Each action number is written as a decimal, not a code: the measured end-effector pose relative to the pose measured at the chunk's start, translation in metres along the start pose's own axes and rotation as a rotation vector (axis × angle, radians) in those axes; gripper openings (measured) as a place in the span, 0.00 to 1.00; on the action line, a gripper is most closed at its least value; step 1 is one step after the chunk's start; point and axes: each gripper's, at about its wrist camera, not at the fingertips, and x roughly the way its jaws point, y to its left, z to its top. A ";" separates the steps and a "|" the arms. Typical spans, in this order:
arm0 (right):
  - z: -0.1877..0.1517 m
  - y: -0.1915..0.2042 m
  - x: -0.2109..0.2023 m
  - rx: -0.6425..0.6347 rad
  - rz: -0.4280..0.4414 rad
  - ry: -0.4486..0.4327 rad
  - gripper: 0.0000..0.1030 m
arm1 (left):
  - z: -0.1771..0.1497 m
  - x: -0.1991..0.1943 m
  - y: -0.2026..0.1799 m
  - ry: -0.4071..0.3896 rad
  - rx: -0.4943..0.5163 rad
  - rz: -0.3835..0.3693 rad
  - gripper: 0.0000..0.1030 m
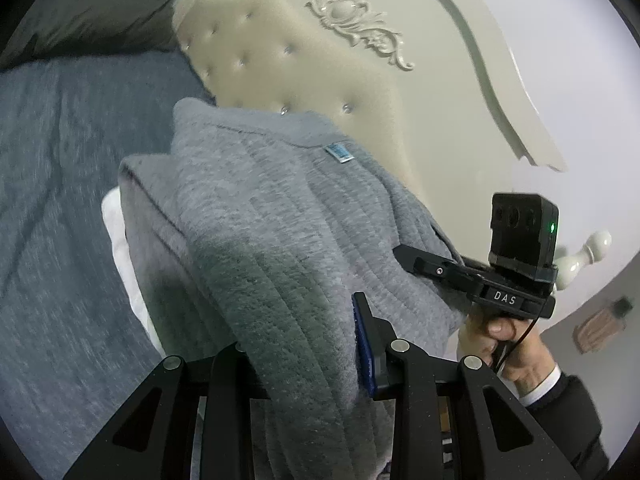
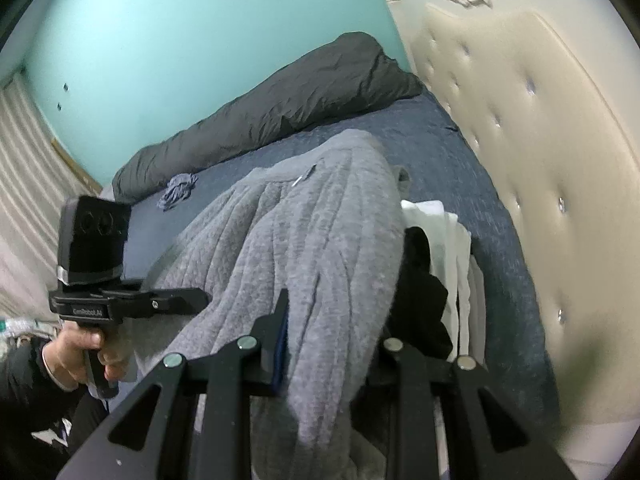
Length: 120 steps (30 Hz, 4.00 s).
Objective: Fold clothes
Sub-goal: 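Carry the held grey sweatshirt with both tools toward the folded clothes stack, then lower the grey sweatshirt onto the stack and open both tools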
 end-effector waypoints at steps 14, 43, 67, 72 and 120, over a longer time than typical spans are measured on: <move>-0.010 -0.020 -0.016 0.166 -0.096 -0.121 0.52 | 0.000 0.007 0.003 0.010 -0.019 0.010 0.35; -0.019 0.025 -0.029 0.143 -0.315 -0.202 0.03 | 0.017 -0.058 -0.061 -0.085 0.218 0.159 0.43; -0.056 -0.017 0.007 0.206 -0.312 -0.187 0.02 | -0.027 0.006 -0.041 0.053 0.241 0.242 0.39; -0.061 -0.014 0.011 0.210 -0.310 -0.196 0.02 | -0.026 0.012 -0.035 0.054 0.238 0.254 0.39; -0.066 0.019 -0.028 0.185 -0.324 -0.204 0.00 | -0.050 -0.004 -0.063 0.052 0.330 0.290 0.39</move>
